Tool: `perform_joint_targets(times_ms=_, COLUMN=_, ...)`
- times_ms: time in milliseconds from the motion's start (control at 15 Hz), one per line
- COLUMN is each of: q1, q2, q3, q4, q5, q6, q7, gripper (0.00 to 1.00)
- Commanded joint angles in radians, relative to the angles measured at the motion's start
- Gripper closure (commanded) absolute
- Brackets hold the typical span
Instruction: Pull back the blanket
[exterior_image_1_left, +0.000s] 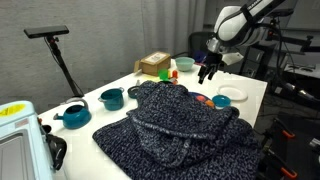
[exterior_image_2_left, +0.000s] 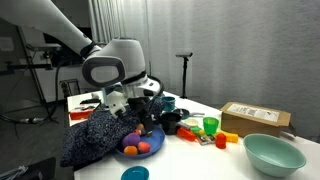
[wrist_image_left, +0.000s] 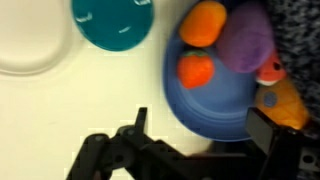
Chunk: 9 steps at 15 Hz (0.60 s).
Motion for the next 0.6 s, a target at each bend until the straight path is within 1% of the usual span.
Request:
perform_joint_targets(times_ms=0, q1=-0.03, q2=-0.028, q3=-0.044, q4=0.027, q5=-0.255, q6=-0.12, q7=0.153, gripper=0.0)
perform_joint_targets(times_ms=200, q1=-0.044, q2=-0.044, q3=-0.039, q4=0.035, q5=-0.337, q6=-0.163, q7=0.185, gripper=0.0)
perform_joint_targets(times_ms=267, q1=-0.046, q2=-0.051, q3=-0.034, q4=0.033, q5=-0.34, q6=-0.169, q7=0.189, gripper=0.0)
perform_joint_targets(times_ms=333, q1=-0.044, q2=-0.058, q3=-0.032, q4=0.027, q5=-0.346, q6=-0.147, q7=0.221, gripper=0.0)
perform_joint_targets(times_ms=400, q1=-0.052, q2=-0.032, q3=-0.028, q4=0.03, q5=-0.315, q6=-0.133, q7=0.175, gripper=0.0)
perform_joint_targets(times_ms=533, q1=-0.051, q2=-0.039, q3=-0.024, q4=0.03, q5=-0.323, q6=-0.133, q7=0.195, gripper=0.0)
